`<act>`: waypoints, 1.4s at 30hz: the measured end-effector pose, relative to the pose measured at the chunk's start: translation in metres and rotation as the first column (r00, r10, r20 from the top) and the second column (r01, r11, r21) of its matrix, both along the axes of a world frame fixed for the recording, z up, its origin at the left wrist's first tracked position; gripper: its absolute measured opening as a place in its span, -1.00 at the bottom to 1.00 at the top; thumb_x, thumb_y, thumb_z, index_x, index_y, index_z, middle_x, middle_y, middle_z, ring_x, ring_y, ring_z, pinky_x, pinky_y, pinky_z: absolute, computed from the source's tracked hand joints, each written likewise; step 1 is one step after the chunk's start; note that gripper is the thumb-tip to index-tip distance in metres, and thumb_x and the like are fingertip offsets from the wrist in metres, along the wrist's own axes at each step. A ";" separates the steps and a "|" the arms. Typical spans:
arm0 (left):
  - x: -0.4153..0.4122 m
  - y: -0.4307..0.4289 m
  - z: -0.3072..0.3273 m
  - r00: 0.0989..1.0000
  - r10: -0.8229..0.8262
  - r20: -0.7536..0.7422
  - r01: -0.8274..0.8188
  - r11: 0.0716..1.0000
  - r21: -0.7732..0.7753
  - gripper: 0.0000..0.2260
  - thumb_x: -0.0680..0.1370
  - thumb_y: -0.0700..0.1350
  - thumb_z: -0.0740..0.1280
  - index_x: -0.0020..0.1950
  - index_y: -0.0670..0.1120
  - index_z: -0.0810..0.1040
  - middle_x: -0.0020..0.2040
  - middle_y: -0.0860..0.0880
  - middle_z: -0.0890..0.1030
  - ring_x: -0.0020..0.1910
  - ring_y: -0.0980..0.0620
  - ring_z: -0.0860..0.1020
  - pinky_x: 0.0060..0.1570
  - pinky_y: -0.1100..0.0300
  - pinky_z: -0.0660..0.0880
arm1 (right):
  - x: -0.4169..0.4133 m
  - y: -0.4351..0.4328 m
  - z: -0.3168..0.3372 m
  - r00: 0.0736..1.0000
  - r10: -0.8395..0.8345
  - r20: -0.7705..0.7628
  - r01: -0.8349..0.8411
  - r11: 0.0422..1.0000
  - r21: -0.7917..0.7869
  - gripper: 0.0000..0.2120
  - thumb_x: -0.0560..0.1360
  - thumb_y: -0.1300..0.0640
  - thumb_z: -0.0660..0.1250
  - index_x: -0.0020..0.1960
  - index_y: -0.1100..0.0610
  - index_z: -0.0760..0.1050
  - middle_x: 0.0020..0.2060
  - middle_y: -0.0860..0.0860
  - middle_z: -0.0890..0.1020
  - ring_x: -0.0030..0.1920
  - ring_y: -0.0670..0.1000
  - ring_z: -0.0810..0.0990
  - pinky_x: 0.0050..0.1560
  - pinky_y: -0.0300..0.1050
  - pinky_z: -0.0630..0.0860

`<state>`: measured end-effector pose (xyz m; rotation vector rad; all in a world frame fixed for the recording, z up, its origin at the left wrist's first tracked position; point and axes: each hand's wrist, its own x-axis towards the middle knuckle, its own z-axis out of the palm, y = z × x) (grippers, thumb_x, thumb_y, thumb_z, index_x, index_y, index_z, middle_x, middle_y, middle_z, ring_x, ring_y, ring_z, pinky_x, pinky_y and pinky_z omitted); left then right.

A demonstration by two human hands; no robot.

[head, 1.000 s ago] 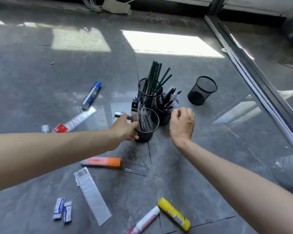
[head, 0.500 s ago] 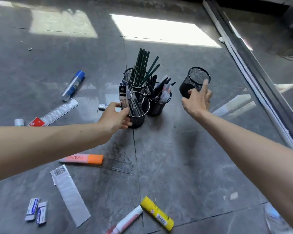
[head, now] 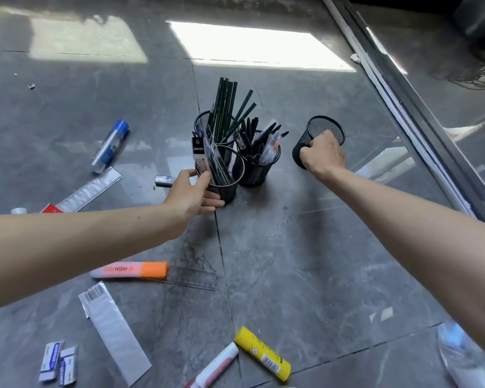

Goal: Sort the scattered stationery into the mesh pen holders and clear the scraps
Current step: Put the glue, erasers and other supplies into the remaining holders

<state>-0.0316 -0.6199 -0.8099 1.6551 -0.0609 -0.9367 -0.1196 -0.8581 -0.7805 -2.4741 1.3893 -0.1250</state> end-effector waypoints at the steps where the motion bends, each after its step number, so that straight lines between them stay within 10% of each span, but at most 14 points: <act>1: -0.001 0.001 0.000 1.000 0.001 -0.014 -0.001 1.000 0.011 -0.59 0.64 0.05 0.12 0.43 -0.10 0.17 -0.08 -0.22 0.61 -0.20 -0.04 0.66 -0.19 0.14 0.58 | -0.003 0.004 0.002 1.000 0.005 -0.001 -0.005 1.000 -0.006 -0.89 0.45 0.23 0.18 -0.11 0.28 0.42 0.11 0.18 0.43 0.11 0.25 0.48 -0.01 -0.05 0.33; 16: -0.018 0.081 -0.008 0.928 -0.370 0.036 0.337 0.878 0.341 -0.66 0.60 -0.18 0.17 0.36 -0.14 0.25 -0.21 -0.19 0.49 -0.34 -0.07 0.47 -0.35 0.19 0.35 | -0.049 0.115 0.006 0.976 0.149 -0.161 -0.164 0.983 -0.086 -0.88 0.47 0.21 0.13 -0.18 0.24 0.39 0.03 0.17 0.43 0.02 0.24 0.47 0.01 0.06 0.40; 20: -0.006 0.119 -0.012 0.521 -0.826 0.215 0.495 0.498 0.712 -0.67 0.54 -0.17 0.21 0.31 -0.09 0.37 0.19 -0.14 0.51 0.11 -0.10 0.49 -0.04 0.19 0.35 | -0.060 0.156 0.007 0.949 0.240 -0.205 -0.258 0.964 -0.068 -0.83 0.47 0.21 0.13 -0.25 0.26 0.38 -0.08 0.10 0.38 -0.06 0.22 0.49 -0.12 0.01 0.39; 25: 0.004 0.153 -0.013 0.094 -0.984 0.154 0.438 0.179 0.881 -0.73 0.55 -0.19 0.17 0.25 -0.09 0.38 0.19 -0.10 0.41 0.12 -0.15 0.49 0.01 0.02 0.45 | -0.061 0.201 0.006 0.867 0.441 -0.234 -0.464 0.884 -0.056 -0.77 0.47 0.20 0.14 -0.12 0.27 0.55 0.00 0.07 0.44 -0.04 0.20 0.52 -0.20 0.00 0.39; 37: 0.007 0.178 -0.012 -0.053 -0.995 0.081 0.306 0.061 0.950 -0.75 0.50 -0.18 0.24 0.17 -0.13 0.34 0.15 -0.13 0.42 0.10 -0.15 0.49 -0.19 0.08 0.33 | -0.035 0.247 -0.004 0.713 0.689 -0.131 -0.699 0.714 -0.049 -0.77 0.52 0.17 0.14 0.02 0.22 0.53 0.08 0.05 0.44 0.06 0.12 0.47 -0.15 -0.01 0.41; 42: 0.006 0.180 -0.009 -0.045 -0.979 0.201 0.367 0.171 0.914 -0.75 0.42 -0.14 0.29 0.03 -0.08 0.29 0.03 -0.08 0.49 -0.02 -0.13 0.49 -0.30 0.15 0.23 | -0.038 0.251 -0.012 0.646 0.760 0.072 -0.735 0.645 -0.208 -0.76 0.39 0.21 0.20 -0.01 0.20 0.55 -0.01 0.11 0.50 -0.23 0.12 0.53 -0.39 -0.19 0.28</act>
